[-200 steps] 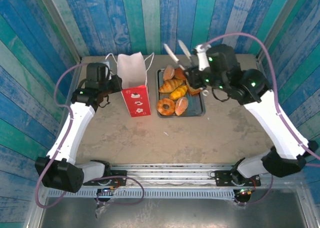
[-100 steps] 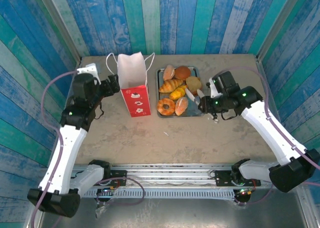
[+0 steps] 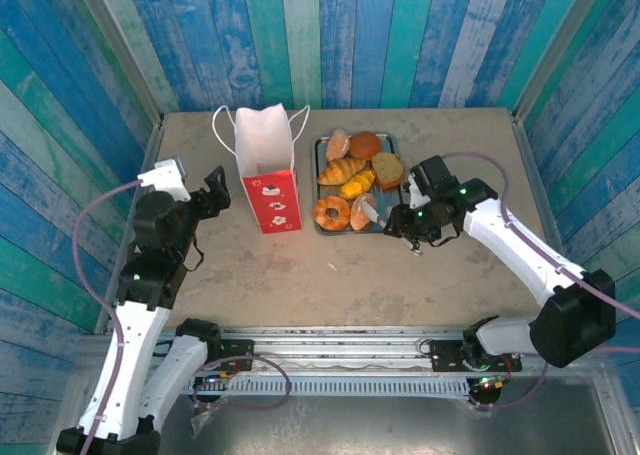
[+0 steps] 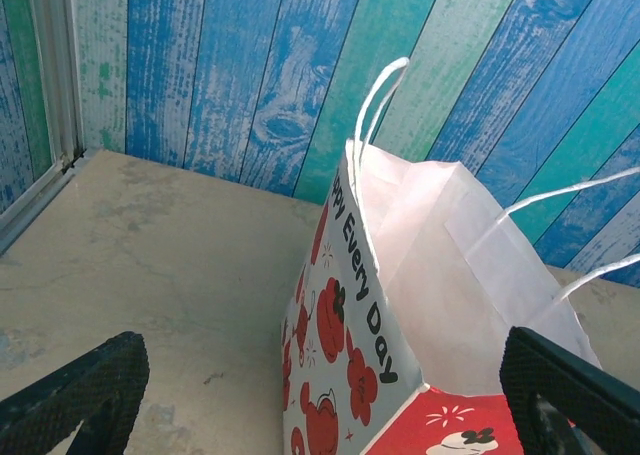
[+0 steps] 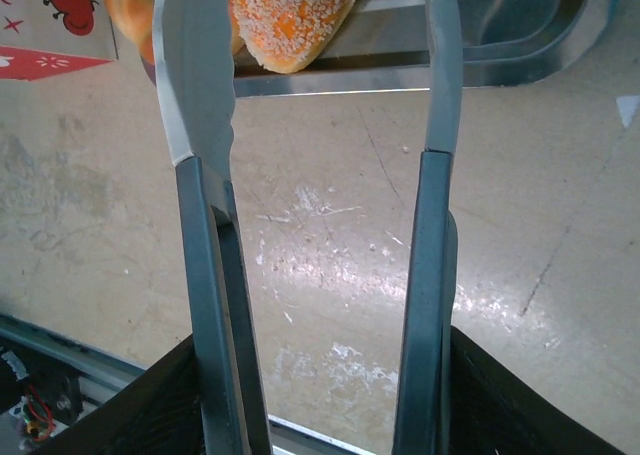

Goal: Place the fake bread into the paper bag

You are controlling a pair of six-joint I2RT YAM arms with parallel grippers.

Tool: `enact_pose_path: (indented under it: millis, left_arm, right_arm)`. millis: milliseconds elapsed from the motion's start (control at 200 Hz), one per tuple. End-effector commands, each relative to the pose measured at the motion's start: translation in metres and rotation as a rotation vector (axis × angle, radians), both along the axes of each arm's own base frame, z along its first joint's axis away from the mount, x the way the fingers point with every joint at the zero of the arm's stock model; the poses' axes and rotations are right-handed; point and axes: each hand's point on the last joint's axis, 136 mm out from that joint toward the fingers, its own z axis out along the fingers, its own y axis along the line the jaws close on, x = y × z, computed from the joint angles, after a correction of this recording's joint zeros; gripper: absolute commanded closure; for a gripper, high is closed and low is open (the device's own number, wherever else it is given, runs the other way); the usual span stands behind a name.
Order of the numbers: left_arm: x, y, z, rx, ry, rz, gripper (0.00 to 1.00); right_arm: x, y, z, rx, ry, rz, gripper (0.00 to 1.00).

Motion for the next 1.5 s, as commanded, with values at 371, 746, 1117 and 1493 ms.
enact_pose_path:
  millis: [371, 746, 1117, 1493]
  left_arm:
    - [-0.013, 0.011, 0.008, 0.08, -0.085, 0.039, 0.06]
    - [-0.011, 0.011, 0.005, 0.091, -0.083, 0.035, 0.06]
    - [-0.01, 0.012, 0.002, 0.098, -0.076, 0.042, 0.06]
    - [-0.013, 0.02, 0.009, 0.045, -0.071, 0.094, 0.06]
  right_arm:
    - [0.018, 0.026, -0.01, -0.041, 0.02, -0.005, 0.38]
    - [0.032, 0.033, -0.02, -0.074, 0.034, -0.016, 0.38]
    - [0.033, 0.035, -0.028, -0.092, 0.05, -0.012, 0.46]
    - [0.029, 0.008, 0.007, -0.15, -0.085, -0.034, 0.6]
